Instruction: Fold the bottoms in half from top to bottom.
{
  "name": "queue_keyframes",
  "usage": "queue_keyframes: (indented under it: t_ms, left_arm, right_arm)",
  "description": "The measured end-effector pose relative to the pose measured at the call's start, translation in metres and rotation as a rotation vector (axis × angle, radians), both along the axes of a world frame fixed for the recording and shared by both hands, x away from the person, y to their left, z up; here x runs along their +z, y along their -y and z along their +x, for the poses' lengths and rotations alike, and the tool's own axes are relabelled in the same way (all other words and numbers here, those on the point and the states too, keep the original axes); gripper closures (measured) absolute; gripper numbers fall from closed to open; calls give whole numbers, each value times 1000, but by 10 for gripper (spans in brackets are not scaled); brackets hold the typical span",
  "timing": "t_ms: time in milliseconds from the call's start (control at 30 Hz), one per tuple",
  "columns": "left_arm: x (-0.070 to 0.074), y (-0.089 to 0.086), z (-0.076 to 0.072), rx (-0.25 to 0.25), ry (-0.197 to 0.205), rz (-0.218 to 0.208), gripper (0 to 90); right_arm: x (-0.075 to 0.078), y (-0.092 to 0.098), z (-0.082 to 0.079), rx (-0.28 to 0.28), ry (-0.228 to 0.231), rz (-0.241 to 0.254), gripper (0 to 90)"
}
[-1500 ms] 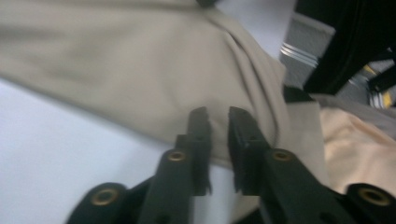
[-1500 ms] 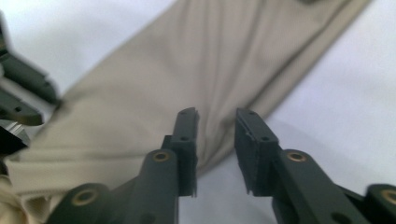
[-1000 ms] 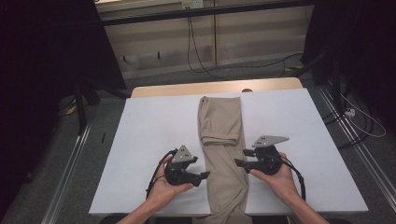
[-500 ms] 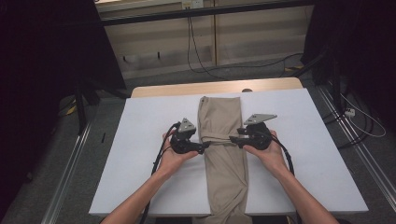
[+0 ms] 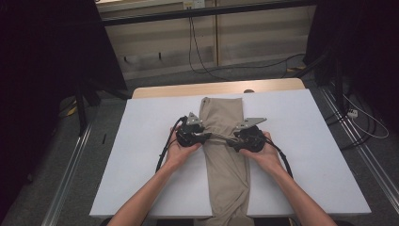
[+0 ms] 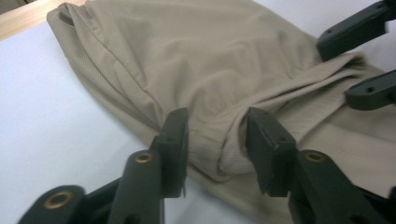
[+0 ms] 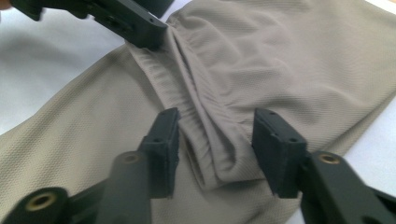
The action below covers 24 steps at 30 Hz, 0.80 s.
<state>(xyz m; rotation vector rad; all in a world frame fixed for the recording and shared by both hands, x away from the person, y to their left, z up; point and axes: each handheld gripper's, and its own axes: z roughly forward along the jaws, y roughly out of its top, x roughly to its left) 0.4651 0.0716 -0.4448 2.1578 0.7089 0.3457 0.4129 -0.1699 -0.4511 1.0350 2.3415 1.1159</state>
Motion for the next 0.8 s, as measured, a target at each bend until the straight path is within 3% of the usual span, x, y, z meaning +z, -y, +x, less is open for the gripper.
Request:
queue_keyframes:
  t_ms: [67, 133, 233, 300, 433, 467, 600, 800]
  left_arm:
    - [-4, -2, 4, -4, -32, -32, 615]
    - [-6, -3, 5, -1, -50, -54, 606]
    - [-4, -3, 4, -10, -43, -54, 622]
    - [-1, -3, 3, -27, -43, -61, 687]
    - [5, 0, -3, -55, -62, -57, 865]
    - [7, 1, -6, -66, -61, -43, 873]
    - [14, -1, -18, -93, -76, -83, 882]
    - [30, -6, -53, -163, -66, -94, 884]
  right_arm:
    - [0, 1, 0, -11, 6, -16, 640]
    - [-1, 1, 0, -23, 18, -51, 679]
    - [-1, 1, 1, -39, 15, -41, 764]
    - [1, 1, 1, -57, 25, -26, 826]
    - [8, 6, 2, -70, 20, 24, 837]
    - [10, 8, 0, -70, 15, 32, 837]
    - [19, 15, -11, -35, 6, 52, 836]
    - [30, 23, -39, 12, 5, 83, 834]
